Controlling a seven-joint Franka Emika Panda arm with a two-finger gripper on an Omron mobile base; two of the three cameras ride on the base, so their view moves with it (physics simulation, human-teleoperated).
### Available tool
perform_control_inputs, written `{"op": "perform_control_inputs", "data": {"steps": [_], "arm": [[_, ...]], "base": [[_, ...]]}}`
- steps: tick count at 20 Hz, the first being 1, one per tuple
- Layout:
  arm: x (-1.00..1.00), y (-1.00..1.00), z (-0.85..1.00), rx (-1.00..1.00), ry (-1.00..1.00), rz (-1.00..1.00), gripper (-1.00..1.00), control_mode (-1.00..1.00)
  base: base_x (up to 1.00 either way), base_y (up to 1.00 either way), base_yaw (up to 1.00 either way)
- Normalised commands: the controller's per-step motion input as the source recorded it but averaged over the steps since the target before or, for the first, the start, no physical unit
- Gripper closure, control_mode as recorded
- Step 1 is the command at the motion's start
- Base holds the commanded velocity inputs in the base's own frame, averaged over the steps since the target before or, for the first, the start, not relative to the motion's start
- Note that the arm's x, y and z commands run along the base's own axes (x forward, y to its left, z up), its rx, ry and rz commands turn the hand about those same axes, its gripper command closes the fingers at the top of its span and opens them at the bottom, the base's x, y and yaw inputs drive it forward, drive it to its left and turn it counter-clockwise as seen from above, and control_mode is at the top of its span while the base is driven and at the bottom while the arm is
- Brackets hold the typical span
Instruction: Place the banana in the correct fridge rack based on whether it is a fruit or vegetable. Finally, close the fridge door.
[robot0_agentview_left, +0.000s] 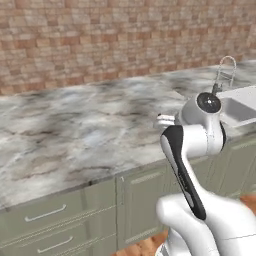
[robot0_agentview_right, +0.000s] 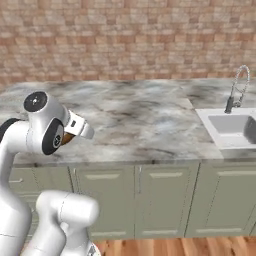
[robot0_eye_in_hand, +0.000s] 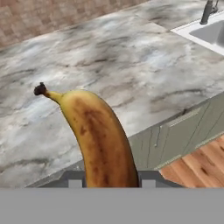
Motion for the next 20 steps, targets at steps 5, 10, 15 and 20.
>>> {"op": "perform_control_inputs", "data": {"steps": [5, 10, 15, 20], "arm": [[0.00, 0.00, 0.00, 0.00, 0.00, 0.00, 1.00, 1.00], [0.00, 0.00, 0.00, 0.00, 0.00, 0.00, 1.00, 1.00], [0.00, 0.00, 0.00, 0.00, 0.00, 0.00, 1.00, 1.00], [0.00, 0.00, 0.00, 0.00, 0.00, 0.00, 1.00, 1.00]], "base": [[-0.05, -0.38, -0.63], [0.00, -0.37, -0.64], [0.08, -0.45, -0.59], [0.43, -0.64, -0.36]]}}
